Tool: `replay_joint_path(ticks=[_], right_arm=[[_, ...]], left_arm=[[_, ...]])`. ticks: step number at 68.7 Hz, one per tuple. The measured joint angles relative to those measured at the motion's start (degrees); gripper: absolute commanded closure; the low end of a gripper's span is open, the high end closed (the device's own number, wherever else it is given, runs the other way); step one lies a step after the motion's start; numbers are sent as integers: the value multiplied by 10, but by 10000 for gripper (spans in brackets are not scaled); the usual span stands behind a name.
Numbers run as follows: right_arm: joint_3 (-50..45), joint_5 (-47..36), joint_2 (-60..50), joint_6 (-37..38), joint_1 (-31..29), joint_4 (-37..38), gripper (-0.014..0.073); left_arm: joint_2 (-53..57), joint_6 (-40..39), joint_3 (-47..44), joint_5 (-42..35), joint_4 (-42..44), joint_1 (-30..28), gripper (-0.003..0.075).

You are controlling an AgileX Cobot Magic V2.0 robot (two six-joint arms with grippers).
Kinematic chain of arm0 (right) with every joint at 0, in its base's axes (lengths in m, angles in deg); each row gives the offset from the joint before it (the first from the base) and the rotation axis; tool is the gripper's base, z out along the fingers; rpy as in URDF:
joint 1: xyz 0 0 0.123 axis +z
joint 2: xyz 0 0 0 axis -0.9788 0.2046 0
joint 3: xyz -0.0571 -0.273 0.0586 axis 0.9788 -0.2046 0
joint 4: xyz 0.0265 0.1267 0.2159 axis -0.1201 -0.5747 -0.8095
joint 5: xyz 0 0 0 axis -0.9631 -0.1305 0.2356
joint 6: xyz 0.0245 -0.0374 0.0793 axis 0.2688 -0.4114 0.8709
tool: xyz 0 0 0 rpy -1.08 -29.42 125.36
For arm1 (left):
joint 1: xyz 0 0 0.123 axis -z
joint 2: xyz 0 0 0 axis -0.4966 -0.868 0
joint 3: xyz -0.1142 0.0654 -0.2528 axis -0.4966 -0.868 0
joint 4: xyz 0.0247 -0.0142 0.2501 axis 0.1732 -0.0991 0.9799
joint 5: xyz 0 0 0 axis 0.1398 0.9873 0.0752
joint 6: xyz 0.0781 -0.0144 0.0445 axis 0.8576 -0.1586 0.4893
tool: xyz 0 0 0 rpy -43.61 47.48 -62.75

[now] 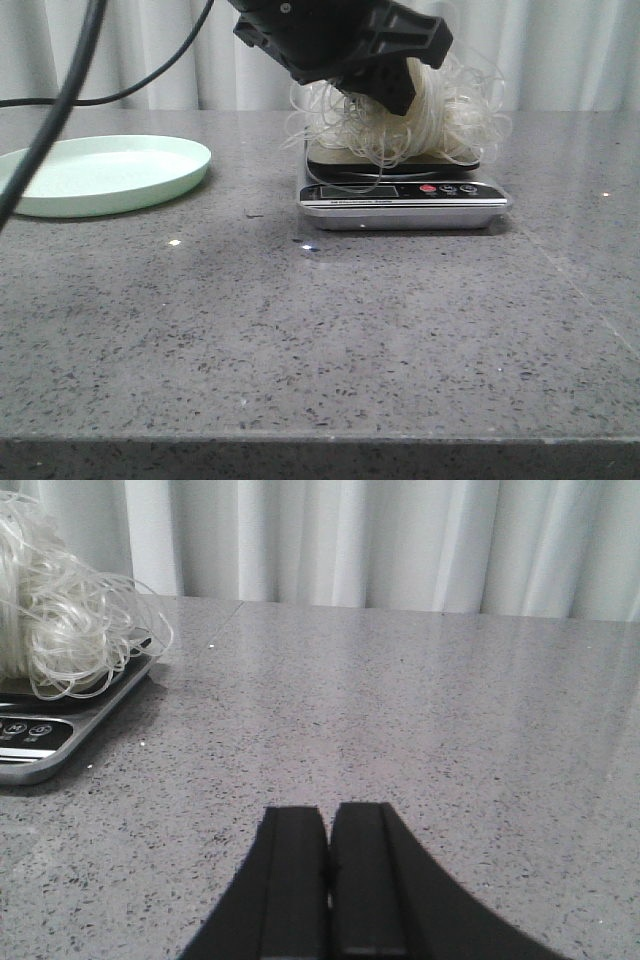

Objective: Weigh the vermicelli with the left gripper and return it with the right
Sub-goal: 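Carry the vermicelli with the left gripper onto the scale and release, then withdraw the left gripper from the scale, leaving vermicelli to weigh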

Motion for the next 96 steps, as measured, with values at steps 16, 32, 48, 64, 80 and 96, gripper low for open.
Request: replay_joint_path(ticks=[16, 32, 48, 64, 80, 96], right_arm=[[0, 0, 0, 0, 0, 0, 442], [0, 0, 0, 0, 0, 0, 442], [0, 0, 0, 0, 0, 0, 442], [0, 0, 0, 0, 0, 0, 442], [0, 0, 0, 0, 0, 0, 442], [0, 0, 0, 0, 0, 0, 442]], left_arm=[[-1, 0, 1, 0, 0, -5, 482], [-1, 0, 1, 10, 0, -8, 220], [8, 0, 1, 56, 0, -8, 205], [65, 0, 1, 101, 0, -8, 205], [121, 0, 1, 154, 12, -9, 220], [203, 0, -40, 162, 14, -38, 365]])
